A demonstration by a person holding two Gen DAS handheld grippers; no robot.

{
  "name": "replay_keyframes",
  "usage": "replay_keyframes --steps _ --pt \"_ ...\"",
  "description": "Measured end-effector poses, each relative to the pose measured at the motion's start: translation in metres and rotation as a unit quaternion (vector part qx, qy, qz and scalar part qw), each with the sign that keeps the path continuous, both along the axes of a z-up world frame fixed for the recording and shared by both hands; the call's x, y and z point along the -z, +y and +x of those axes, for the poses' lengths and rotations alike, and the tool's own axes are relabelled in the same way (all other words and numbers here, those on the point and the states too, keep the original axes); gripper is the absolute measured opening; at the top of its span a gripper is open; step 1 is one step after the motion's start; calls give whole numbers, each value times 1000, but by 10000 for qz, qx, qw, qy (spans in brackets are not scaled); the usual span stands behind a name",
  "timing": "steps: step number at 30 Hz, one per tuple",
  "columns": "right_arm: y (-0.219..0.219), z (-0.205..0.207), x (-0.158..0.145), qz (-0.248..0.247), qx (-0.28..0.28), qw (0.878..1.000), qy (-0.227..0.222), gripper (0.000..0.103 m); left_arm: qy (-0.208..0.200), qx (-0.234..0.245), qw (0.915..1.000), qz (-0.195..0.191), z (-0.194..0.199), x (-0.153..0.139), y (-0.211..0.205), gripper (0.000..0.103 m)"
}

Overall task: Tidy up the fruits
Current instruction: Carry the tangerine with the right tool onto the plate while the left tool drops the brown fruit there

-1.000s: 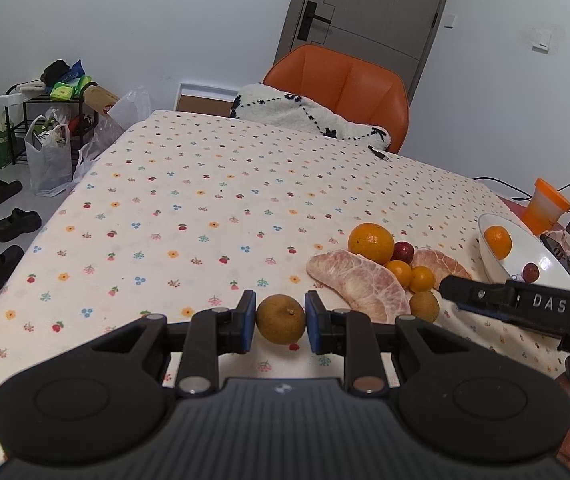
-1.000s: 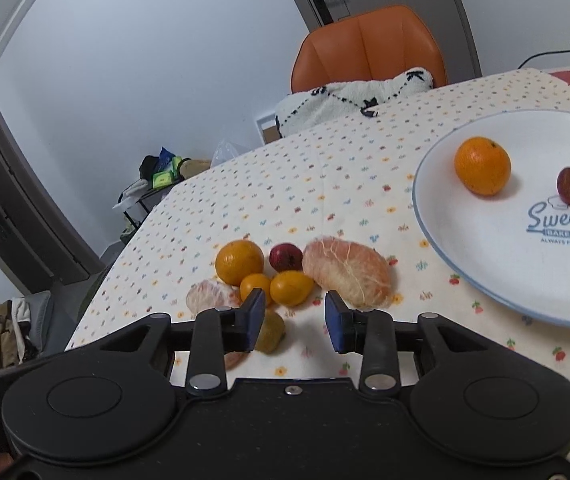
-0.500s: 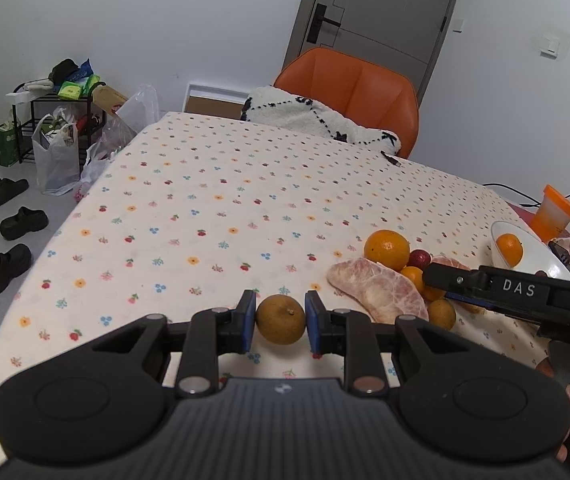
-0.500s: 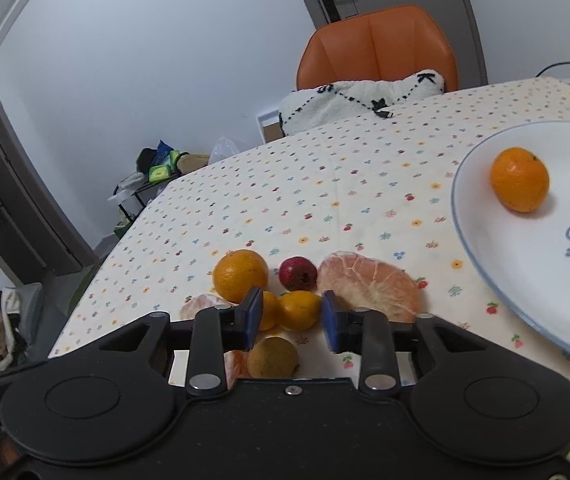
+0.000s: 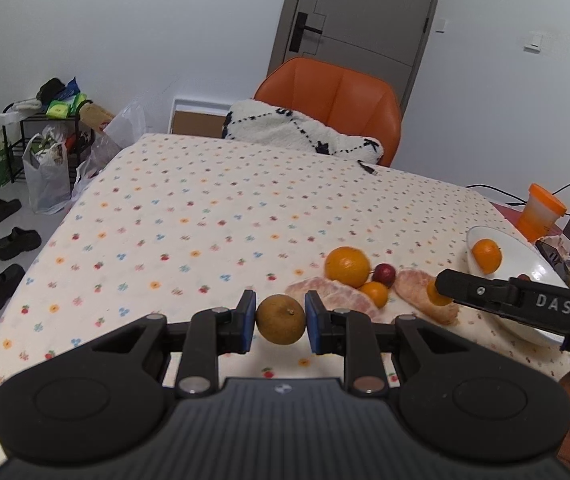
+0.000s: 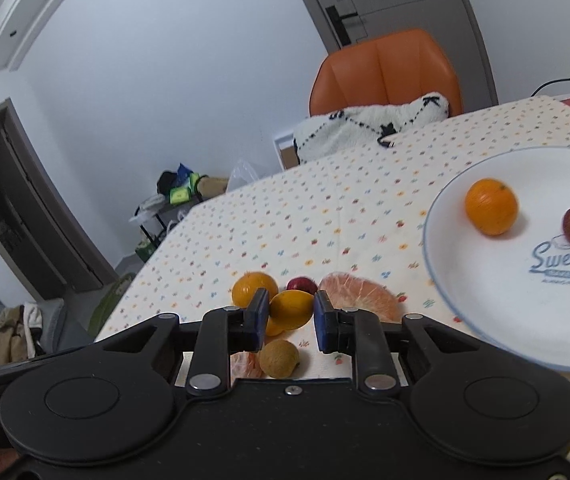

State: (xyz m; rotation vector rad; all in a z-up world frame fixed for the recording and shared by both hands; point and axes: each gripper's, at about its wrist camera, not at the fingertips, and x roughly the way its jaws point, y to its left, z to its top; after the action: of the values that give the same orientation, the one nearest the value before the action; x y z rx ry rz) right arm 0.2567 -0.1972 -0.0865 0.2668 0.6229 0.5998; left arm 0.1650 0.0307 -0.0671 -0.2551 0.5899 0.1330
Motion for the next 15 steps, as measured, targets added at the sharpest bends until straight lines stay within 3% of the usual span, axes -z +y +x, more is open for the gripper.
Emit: replay_keyframes --steps 15 --pt "-52 -8 -12 277 379 9987 -210 22 -126 462 9987 187 15 -14 -49 24"
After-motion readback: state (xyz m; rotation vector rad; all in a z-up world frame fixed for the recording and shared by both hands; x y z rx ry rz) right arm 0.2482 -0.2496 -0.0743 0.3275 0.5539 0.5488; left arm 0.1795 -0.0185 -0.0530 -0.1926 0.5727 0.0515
